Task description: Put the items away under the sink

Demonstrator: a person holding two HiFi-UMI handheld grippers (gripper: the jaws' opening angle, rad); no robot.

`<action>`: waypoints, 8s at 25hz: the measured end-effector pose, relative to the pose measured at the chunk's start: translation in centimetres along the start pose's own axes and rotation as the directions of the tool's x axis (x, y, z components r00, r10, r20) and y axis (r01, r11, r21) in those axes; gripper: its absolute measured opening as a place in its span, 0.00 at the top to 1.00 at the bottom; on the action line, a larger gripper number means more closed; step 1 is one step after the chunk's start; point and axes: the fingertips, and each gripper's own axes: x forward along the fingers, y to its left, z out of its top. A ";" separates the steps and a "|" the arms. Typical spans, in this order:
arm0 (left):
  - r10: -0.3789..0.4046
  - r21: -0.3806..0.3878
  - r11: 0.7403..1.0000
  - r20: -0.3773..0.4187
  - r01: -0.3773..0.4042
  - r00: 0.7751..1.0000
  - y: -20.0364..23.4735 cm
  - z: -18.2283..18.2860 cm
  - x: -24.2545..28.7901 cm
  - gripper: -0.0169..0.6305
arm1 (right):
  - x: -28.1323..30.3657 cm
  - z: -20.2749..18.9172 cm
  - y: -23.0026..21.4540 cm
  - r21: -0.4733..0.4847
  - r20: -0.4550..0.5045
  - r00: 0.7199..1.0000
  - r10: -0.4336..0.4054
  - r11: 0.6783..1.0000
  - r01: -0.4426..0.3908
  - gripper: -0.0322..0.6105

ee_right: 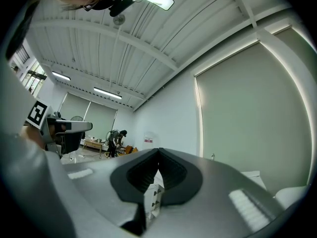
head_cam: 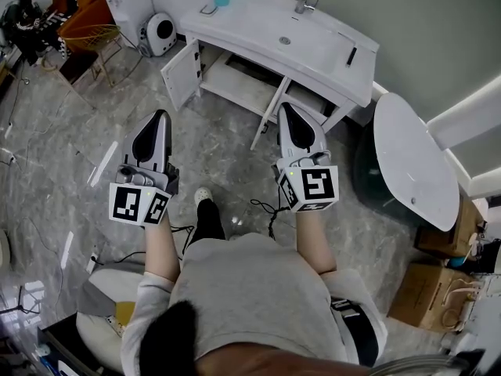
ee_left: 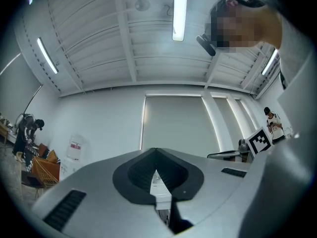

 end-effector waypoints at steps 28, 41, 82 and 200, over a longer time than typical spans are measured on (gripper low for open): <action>-0.049 -0.015 0.999 0.000 0.049 0.999 26.4 -4.5 17.0 0.96 | 29.3 -4.9 2.4 -0.010 -0.018 0.997 -0.081 0.997 0.081 0.93; -0.031 -0.053 0.998 -0.012 0.031 0.999 30.9 -8.5 23.0 0.96 | 36.9 -8.4 -1.4 -0.009 -0.069 0.994 -0.088 0.996 0.087 0.93; 0.049 -0.045 0.998 -0.077 -0.052 0.996 46.4 -18.1 50.1 0.96 | 72.2 -31.4 -7.0 -0.021 -0.514 0.750 0.416 0.868 -0.496 0.93; -0.148 -0.147 0.982 -0.180 0.122 0.972 39.5 -23.9 31.5 0.96 | 48.7 -44.5 8.3 -0.210 -0.815 0.498 0.296 0.650 -0.730 0.91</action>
